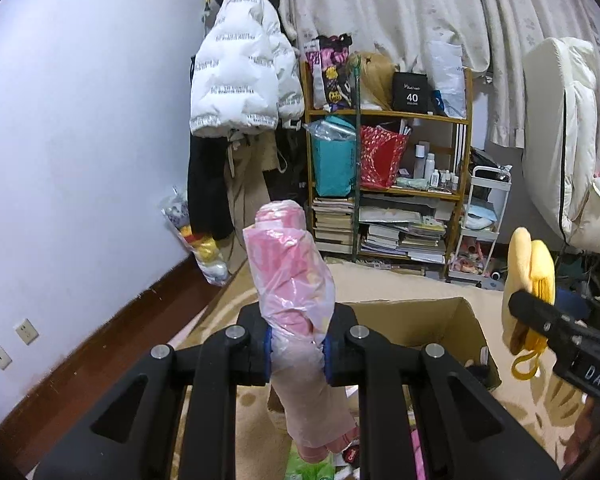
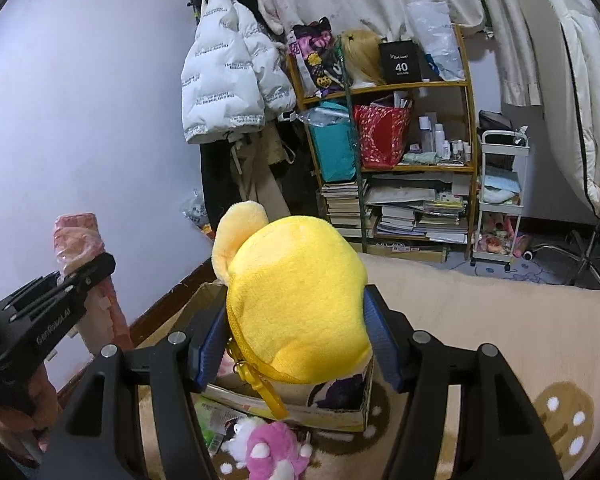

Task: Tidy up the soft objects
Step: 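Lift the yellow plush with the right tool while the left tool carries the wrapped roll over the box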

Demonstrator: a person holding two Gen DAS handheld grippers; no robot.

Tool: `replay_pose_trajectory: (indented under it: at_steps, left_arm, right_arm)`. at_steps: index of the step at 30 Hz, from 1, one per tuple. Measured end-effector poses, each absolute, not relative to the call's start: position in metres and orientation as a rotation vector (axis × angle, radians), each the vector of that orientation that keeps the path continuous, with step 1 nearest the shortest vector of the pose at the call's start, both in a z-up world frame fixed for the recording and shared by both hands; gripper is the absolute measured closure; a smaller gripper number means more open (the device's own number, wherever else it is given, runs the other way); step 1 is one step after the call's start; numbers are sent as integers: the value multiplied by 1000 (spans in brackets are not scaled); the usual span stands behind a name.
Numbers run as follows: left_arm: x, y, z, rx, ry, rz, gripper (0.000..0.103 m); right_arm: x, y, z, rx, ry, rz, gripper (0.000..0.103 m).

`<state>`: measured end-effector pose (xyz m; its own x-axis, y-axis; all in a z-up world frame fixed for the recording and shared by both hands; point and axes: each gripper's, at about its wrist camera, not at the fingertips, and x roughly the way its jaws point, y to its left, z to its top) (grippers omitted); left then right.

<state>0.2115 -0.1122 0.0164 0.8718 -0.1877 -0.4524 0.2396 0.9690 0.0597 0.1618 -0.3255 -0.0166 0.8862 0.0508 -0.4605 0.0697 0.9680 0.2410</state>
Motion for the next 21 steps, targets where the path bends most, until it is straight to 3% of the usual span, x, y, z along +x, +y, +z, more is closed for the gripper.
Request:
replay_pose_trajectory:
  at_steps: [21]
  left_arm:
    - [252, -134, -35, 127, 633, -276, 83]
  right_arm:
    - [196, -338, -52, 364, 543, 88, 35]
